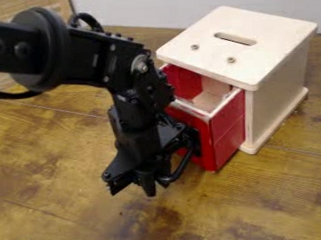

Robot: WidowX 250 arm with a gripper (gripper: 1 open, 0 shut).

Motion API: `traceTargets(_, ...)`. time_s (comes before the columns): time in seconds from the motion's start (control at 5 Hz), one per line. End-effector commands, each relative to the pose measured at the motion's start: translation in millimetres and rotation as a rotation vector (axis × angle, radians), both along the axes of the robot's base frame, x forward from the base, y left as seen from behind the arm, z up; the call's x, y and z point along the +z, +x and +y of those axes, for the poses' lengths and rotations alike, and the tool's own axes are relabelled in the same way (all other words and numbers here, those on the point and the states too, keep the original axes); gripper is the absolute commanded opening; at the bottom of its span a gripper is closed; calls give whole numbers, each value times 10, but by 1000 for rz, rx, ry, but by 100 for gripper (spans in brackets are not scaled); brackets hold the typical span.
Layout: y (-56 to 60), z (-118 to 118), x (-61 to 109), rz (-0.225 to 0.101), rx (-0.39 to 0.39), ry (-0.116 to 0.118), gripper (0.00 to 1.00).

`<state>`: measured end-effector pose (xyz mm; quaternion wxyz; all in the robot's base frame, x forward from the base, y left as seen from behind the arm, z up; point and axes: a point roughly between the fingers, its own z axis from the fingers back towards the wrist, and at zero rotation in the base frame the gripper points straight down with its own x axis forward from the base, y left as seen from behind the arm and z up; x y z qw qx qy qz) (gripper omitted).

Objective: Open the drawer

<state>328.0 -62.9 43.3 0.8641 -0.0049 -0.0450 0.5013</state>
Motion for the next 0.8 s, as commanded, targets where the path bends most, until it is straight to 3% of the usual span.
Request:
traceTargets(0.0, 12, -66, 192, -45, -82, -8, 0)
traceTargets(0.6, 13, -55, 188, -42, -83, -16, 0)
